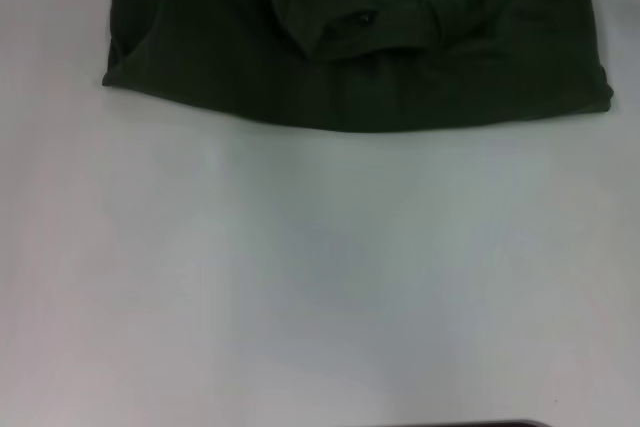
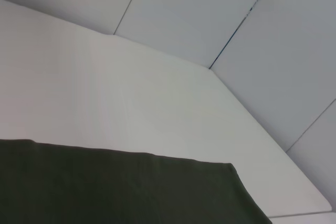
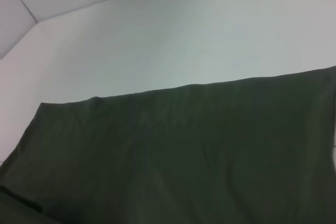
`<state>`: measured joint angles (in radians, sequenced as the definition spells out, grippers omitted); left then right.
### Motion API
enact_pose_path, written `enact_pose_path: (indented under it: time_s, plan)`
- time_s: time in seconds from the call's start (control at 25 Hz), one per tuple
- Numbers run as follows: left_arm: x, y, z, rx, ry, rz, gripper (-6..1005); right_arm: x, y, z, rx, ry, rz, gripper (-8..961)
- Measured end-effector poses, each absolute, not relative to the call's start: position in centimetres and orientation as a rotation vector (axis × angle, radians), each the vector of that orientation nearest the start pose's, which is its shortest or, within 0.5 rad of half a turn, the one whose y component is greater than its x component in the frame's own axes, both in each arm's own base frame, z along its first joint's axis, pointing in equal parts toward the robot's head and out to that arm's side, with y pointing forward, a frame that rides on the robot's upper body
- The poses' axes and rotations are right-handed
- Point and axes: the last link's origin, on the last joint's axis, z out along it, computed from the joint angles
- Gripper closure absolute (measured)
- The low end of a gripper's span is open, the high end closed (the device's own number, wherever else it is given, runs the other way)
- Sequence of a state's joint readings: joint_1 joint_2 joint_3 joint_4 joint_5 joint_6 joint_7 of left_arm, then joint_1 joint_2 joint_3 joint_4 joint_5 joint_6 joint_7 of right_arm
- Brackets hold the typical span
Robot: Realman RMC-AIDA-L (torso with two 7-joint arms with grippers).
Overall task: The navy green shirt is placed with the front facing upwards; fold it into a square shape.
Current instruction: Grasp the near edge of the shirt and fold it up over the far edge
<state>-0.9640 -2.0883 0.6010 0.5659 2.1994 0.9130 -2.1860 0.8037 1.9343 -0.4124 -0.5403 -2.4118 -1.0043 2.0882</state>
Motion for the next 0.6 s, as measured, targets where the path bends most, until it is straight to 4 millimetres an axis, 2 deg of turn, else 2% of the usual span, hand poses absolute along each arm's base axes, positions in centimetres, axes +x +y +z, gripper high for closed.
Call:
enact_pose_path:
  time_s: [0.28, 0.52, 0.6]
  plan:
    - [-17.2, 47.7, 0.1, -2.142, -1.302, -0.680, 882, 28.7, 45.0, 7.4, -2.018, 1.309, 0.436, 854]
    - [-17.8, 47.1, 0.0, -2.106, -1.291, -0.763, 820, 28.5, 45.0, 7.2, -2.033, 1.288, 0.441, 835]
    - [-18.1, 47.0, 0.2, -2.083, -1.295, -0.797, 791, 28.5, 45.0, 7.2, -2.033, 1.288, 0.441, 758]
